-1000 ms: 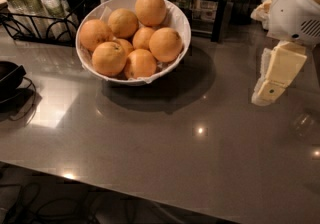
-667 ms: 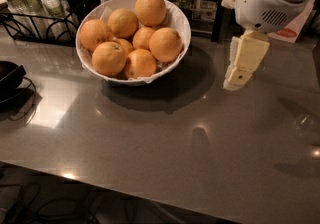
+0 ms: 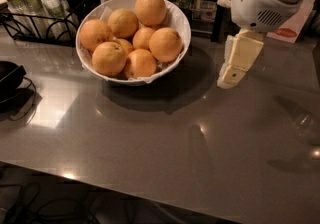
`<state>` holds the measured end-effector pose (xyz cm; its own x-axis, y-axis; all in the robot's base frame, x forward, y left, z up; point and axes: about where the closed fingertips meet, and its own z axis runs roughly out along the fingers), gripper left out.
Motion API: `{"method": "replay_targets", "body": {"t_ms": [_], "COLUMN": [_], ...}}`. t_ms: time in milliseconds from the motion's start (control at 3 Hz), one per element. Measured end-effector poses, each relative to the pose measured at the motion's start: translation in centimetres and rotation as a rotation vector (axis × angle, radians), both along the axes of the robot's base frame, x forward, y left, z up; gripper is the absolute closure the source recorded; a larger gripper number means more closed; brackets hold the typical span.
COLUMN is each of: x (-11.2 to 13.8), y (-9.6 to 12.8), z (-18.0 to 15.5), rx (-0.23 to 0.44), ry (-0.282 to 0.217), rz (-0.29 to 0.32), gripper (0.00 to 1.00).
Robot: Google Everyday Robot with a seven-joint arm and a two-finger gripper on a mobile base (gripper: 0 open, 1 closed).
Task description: Pick orange from white bowl
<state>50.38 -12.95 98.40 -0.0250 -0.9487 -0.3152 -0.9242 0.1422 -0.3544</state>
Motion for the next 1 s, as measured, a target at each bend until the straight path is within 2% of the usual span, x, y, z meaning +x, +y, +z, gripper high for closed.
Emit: {"method": "replay_targets", "body": {"t_ms": [333,667,1000], "x": [1.96,1.96,2.02], "y": [2.80,2.81,3.15], "z": [-0.31,-0.31,-0.38], "rx": [0.065,0.065,0.094], "ry": [-0.012,-0.012,-0.020], "rz": [0.048,0.048,0.055], "gripper": [0.00,0.00,0.00]}}
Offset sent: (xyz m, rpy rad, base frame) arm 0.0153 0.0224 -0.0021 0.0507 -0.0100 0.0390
